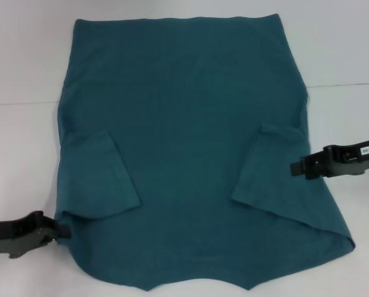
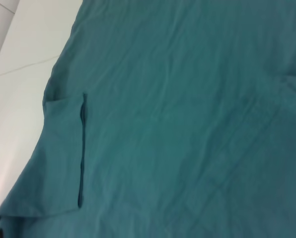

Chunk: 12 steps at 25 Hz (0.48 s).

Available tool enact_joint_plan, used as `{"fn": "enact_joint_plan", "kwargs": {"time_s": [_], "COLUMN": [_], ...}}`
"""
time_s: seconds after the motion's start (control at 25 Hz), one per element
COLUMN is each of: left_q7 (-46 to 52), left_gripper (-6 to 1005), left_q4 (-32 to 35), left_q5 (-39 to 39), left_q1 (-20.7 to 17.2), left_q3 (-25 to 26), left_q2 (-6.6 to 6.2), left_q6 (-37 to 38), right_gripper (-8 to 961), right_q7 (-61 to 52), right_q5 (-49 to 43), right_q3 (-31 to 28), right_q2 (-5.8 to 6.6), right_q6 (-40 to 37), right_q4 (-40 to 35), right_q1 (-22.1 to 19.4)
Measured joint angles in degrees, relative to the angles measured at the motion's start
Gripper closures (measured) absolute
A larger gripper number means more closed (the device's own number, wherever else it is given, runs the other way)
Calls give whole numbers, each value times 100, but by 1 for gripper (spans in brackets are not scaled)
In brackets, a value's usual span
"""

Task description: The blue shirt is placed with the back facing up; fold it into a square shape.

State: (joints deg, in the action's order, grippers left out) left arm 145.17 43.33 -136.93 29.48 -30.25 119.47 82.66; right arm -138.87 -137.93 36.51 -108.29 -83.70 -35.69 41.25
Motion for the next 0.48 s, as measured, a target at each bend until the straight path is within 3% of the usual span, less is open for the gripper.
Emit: {"fn": "enact_joint_plan", "kwargs": {"time_s": [0.12, 0.48], "left_q7": [-145, -181], "left_gripper": [988, 988], "left_q4": [-15, -37], "left_q5": [157, 222], "left_q1": [0, 13], "left_q3": [146, 213], "left_q2": [-24, -40], "left_q6": [153, 123], "right_gripper": [466, 464], "right_q7": [16, -424], "right_q5": [1, -385], "right_q3": [-17, -2], "right_q2": [39, 239], "right_q6": [-232, -1062], "right_q4": [-153, -771], "right_q1": [-102, -593]}}
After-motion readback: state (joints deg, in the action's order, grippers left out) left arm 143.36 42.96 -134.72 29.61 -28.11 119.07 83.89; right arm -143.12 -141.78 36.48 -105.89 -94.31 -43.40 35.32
